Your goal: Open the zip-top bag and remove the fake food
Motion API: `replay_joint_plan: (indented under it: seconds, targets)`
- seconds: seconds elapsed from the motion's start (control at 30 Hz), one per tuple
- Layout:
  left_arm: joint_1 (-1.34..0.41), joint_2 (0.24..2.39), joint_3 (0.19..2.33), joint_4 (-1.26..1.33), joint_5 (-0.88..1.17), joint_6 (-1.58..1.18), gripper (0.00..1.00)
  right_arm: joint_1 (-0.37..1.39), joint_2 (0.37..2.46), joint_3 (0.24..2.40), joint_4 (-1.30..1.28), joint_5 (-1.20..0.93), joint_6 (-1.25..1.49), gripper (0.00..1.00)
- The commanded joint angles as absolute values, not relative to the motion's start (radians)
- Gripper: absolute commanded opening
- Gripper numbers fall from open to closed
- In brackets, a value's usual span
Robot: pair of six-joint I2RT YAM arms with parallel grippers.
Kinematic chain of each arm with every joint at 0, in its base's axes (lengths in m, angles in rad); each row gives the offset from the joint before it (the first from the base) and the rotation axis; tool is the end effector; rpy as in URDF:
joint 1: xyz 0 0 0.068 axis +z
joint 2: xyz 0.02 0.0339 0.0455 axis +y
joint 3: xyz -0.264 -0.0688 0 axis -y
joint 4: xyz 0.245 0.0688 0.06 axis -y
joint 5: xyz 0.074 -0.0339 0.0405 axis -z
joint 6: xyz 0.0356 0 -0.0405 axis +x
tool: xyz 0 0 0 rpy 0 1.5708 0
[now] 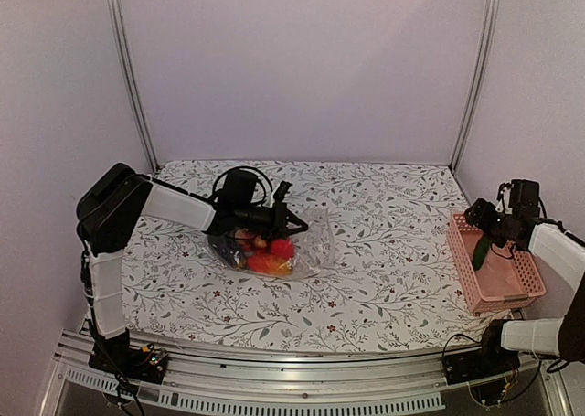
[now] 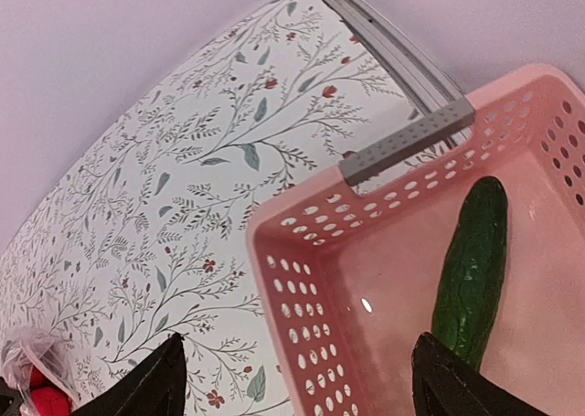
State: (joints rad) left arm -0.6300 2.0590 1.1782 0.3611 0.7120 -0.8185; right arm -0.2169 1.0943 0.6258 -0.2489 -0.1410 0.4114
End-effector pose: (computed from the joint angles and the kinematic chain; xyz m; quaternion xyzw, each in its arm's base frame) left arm 0.3367 -0.2743 0.1458 0.0978 0.8237 -0.5374 0.1524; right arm 0.2227 -0.0439 0.2192 0.2529 0.8726 0.1039 0.4047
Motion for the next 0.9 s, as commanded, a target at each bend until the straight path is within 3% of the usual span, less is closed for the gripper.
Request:
replay_joint_plan:
  seconds: [0.0, 0.27, 0.47, 0.63, 0.87]
  targets:
    - [-0.618, 2.012, 1.167, 0.333, 0.692, -0.783, 0.00, -0.188, 1.043, 0.651, -0.170, -0.332, 0.302, 0.84]
    - [-0.630, 1.961, 1.155, 0.313, 0.681, -0.763, 0.00, 0.131, 1.109, 0.696, 0.020, -0.484, 0.313, 0.74]
    - [-0.652, 1.911, 1.138, 0.301, 0.678, -0.726, 0.00, 0.358, 1.312, 0.755, 0.139, -0.515, 0.346, 0.67]
    - [-0.657, 1.885, 1.097, 0.333, 0.684, -0.735, 0.00, 0.501, 1.481, 0.803, 0.260, -0.538, 0.382, 0.56]
    - [-0.657, 1.855, 1.052, 0.386, 0.698, -0.749, 0.00, 0.633, 1.707, 0.937, 0.322, -0.534, 0.385, 0.46]
